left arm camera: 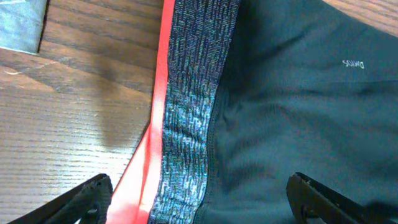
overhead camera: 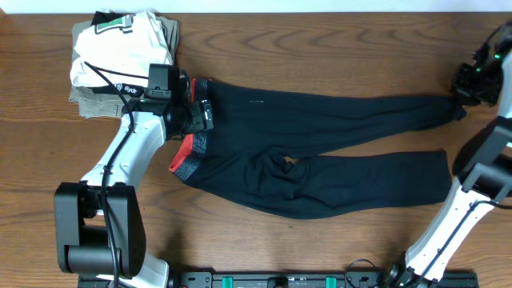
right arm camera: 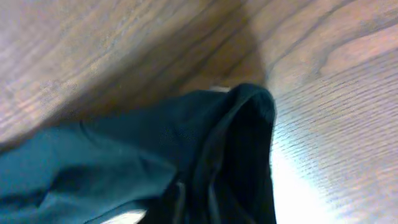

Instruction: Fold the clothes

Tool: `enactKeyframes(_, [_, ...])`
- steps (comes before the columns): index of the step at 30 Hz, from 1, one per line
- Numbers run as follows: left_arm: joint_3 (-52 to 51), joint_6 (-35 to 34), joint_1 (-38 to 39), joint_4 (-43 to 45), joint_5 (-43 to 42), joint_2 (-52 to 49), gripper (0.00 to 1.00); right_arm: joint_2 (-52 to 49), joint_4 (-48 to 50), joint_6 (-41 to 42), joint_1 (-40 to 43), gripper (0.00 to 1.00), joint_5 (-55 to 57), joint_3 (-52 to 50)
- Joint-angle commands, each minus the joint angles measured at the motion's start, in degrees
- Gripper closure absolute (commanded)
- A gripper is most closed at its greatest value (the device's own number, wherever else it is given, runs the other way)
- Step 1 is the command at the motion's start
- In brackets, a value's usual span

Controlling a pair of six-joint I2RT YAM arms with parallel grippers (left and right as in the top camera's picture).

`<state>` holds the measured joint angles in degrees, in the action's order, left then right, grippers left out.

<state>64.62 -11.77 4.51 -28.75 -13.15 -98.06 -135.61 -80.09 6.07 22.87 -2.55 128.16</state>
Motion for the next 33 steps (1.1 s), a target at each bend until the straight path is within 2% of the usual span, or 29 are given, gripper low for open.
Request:
enactKeyframes(1, [0.09, 0.13, -0.22, -0.35, 0.09, -0.55, 0.09, -0.57, -0.55, 3.61, -3.58, 0.83, 9.88, 1.09])
enactKeyframes(2, [0.09, 0.13, -0.22, -0.35, 0.09, -0.55, 0.09, -0.57, -0.55, 4.15, -4.13, 0.79, 10.99, 1.09])
enactKeyframes(4, [0.09, 0.13, -0.22, -0.37, 0.09, -0.55, 0.09, -0.57, -0.57, 4.74, -5.29, 0.54, 12.7, 1.09])
enactKeyframes(5, [0.09, 0.13, -0.22, -0.48, 0.09, -0.55, 0.09, -0.57, -0.76, 4.66, -5.6, 0.48, 12.7, 1.09])
enactKeyframes(17, [0.09, 0.13, -0.22, -0.76, 0.09, -0.55, 0.09, -0.59, -3.93, 5.46, -3.56, 0.46, 10.16, 0.63])
enactKeyframes(20, [0.09, 0.13, -0.2, -0.79, 0.09, -0.55, 0.09, -0.59, -4.0, 3.04, -3.23, 0.5, 5.84, -1.38])
enactKeyframes(24, [0.09, 0.17, -0.17, -1.7, 0.04, -0.55, 0.09, -0.59, -3.85, 4.33, -3.34, 0.62, 4.79, -4.87])
enactKeyframes(26, [0.11, 2.12, 0.26, -2.32, 0.04, -0.52, 0.09, -0.57, -4.37, 4.39, -3.34, 0.64, 1.97, -5.11])
enactKeyframes(33, [0.11, 3.41, 1.46, -3.15, 0.07, 2.82, 0.09, 4.57, -6.49, 4.42, -3.41, 0.59, -0.5, -5.09])
